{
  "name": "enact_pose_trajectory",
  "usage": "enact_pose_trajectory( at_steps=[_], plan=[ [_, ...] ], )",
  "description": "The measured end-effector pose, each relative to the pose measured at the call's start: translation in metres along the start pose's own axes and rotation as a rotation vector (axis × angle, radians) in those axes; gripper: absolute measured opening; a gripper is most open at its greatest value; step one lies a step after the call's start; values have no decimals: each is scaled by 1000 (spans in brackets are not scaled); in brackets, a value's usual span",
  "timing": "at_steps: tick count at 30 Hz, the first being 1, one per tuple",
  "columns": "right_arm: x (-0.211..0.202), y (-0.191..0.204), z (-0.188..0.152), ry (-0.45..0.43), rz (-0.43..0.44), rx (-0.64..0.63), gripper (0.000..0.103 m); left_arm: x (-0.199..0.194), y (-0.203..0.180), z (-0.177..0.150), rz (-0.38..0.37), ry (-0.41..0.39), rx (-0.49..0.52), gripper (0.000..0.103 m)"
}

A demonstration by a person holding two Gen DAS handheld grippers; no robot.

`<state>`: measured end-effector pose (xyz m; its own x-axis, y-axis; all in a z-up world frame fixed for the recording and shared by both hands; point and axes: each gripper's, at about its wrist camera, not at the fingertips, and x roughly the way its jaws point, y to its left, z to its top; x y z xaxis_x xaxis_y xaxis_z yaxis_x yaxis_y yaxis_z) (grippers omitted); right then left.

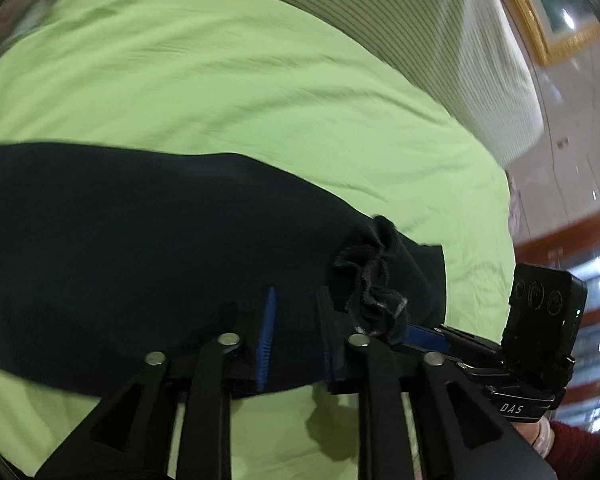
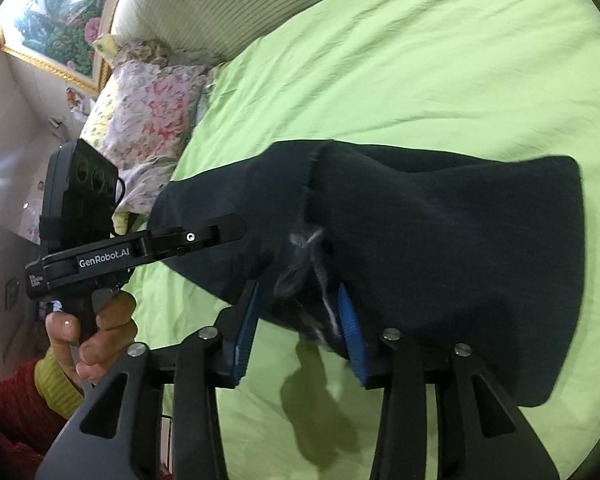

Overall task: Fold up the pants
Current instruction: 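Fold the cuff end toward the waistband and release both grippers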

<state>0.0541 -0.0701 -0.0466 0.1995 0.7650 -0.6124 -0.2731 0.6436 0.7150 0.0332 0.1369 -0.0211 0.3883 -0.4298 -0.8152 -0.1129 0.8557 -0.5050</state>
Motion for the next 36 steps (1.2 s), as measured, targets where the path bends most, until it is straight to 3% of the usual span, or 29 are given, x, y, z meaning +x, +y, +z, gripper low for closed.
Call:
enact_pose_trajectory(
  at_steps=[5,25,31,36],
  plan=[
    [8,20,5,28,42,-56,43,-30,31,-16,-5,-83,-136,51],
    [63,98,46,128,78,-250,43,-110,140,-70,89,-255,-469,52],
    [77,109,51,158,69,-281,45,-121,164,-79,112,-280,-548,53],
    [91,121,63,182,63,-330,46,-122,180,-79,129,-289,-606,59]
  ],
)
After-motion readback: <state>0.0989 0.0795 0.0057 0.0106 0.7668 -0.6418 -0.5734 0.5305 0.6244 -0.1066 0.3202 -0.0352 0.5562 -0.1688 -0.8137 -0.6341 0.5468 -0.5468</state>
